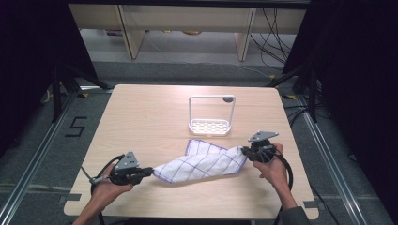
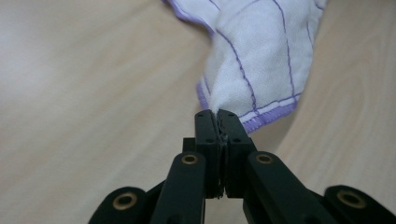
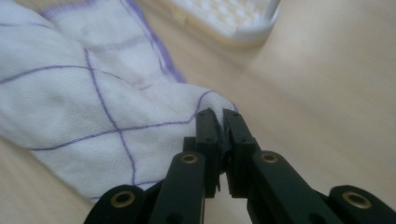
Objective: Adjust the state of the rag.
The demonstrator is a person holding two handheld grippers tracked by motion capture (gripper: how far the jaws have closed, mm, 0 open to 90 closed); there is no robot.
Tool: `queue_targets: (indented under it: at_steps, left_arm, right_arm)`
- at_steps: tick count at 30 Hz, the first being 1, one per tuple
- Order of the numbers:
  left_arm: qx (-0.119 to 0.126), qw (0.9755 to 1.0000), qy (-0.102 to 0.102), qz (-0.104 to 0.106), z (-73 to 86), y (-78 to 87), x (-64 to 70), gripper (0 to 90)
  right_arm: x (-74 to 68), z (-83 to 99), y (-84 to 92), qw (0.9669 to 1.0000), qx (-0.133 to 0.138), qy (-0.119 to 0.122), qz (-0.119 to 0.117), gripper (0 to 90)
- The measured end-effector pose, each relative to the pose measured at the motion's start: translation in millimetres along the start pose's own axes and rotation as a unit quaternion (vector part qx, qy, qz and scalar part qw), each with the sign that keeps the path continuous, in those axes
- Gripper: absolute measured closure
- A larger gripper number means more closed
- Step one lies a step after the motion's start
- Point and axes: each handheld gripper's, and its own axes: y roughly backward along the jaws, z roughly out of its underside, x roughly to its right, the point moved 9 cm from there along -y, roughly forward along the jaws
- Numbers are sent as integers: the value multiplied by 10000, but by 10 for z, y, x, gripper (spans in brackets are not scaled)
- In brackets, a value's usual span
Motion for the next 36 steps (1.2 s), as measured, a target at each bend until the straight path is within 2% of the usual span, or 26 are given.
queue_targets:
  at_steps: [1, 2, 3, 4, 5, 6, 7, 9, 11, 12, 13, 14, 15, 17, 18, 19, 20, 22, 25, 26, 27, 28, 29, 31, 33, 36]
  left_arm:
    - [5, 9999, 50, 108, 16, -28, 85, 874]
    - [-71, 9996, -67, 252, 35, -29, 212, 873]
    - [-71, 9996, -67, 252, 35, -29, 212, 873]
    - [7, 9993, -7, 364, 19, -26, 304, 873]
    - [-19, 9990, -90, 439, 23, -13, 368, 873]
    - [27, 9985, -66, 540, 21, -6, 458, 873]
    - [17, 9977, -194, 651, 32, 1, 542, 873]
    - [-48, 9960, -274, 850, 80, 0, 732, 871]
    - [-97, 9938, -283, 1074, 102, 2, 903, 854]
    - [-97, 9938, -283, 1074, 102, 2, 903, 803]
    - [21, 9932, -172, 1151, 64, 0, 929, 803]
    - [83, 9941, -183, 1065, 16, 12, 880, 709]
    - [248, 9959, -123, 858, -64, 16, 797, 642]
    - [383, 9985, -65, 396, -231, 15, 580, 579]
    - [449, 9986, -13, 296, -333, -6, 463, 530]
    - [467, 9989, 26, 29, -515, -104, 186, 499]
    - [467, 9989, 26, 29, -515, -104, 186, 486]
    - [357, 9991, 87, -190, -649, -260, -88, 467]
    - [139, 9988, 140, -439, -777, -538, -373, 431]
    - [118, 9988, 238, -420, -815, -630, -431, 417]
    - [66, 9986, 298, -423, -846, -712, -484, 402]
    - [76, 9981, 389, -467, -878, -794, -525, 400]
    - [14, 9979, 382, -514, -897, -862, -566, 397]
    - [-106, 9977, 418, -529, -924, -1000, -604, 396]
    - [-258, 9976, 303, -573, -944, -1158, -627, 398]
    - [-334, 9972, 220, -626, -943, -1223, -623, 426]
  right_arm:
    - [-17, 65, -70, 9998, -121, -122, -34, 854]
    - [-14, 97, -110, 9996, -240, -136, -57, 852]
    - [-14, 97, -110, 9996, -240, -136, -57, 852]
    - [10, 81, -102, 9997, -244, -94, 16, 852]
    - [65, 39, -109, 9997, -116, 165, 109, 852]
    - [73, 6, -107, 9997, -51, 180, 135, 851]
    - [71, -19, -101, 9998, -52, 150, 132, 852]
    - [83, -70, -127, 9996, 10, 240, 115, 853]
    - [50, -156, -206, 9998, 158, 110, 17, 843]
    - [49, -166, -222, 9998, 96, 155, -9, 818]
    - [49, -166, -222, 9998, 96, 155, -9, 818]
    - [38, -194, -240, 9998, 149, 93, -62, 781]
    - [35, -218, -268, 9997, 249, -31, -47, 737]
    - [70, -225, -245, 9998, 167, -51, 42, 617]
    - [96, -234, -216, 9996, 213, -144, 92, 597]
    - [138, -249, -135, 9987, 300, -387, 104, 548]
    - [138, -249, -135, 9987, 300, -387, 104, 548]
    - [186, -248, -60, 9975, 350, -594, 130, 507]
    - [261, -219, 1, 9965, 421, -705, 123, 499]
    - [287, -198, 9, 9968, 380, -692, 121, 499]
    - [280, -190, 9, 9960, 356, -825, 15, 500]
    - [321, -178, 5, 9966, 370, -730, 100, 500]
    - [319, -172, 5, 9960, 337, -831, 54, 500]
    - [332, -164, -23, 9962, 339, -798, 48, 499]
    - [301, -172, -79, 9959, 265, -858, -72, 500]
    - [280, -169, -131, 9969, 192, -762, -42, 506]
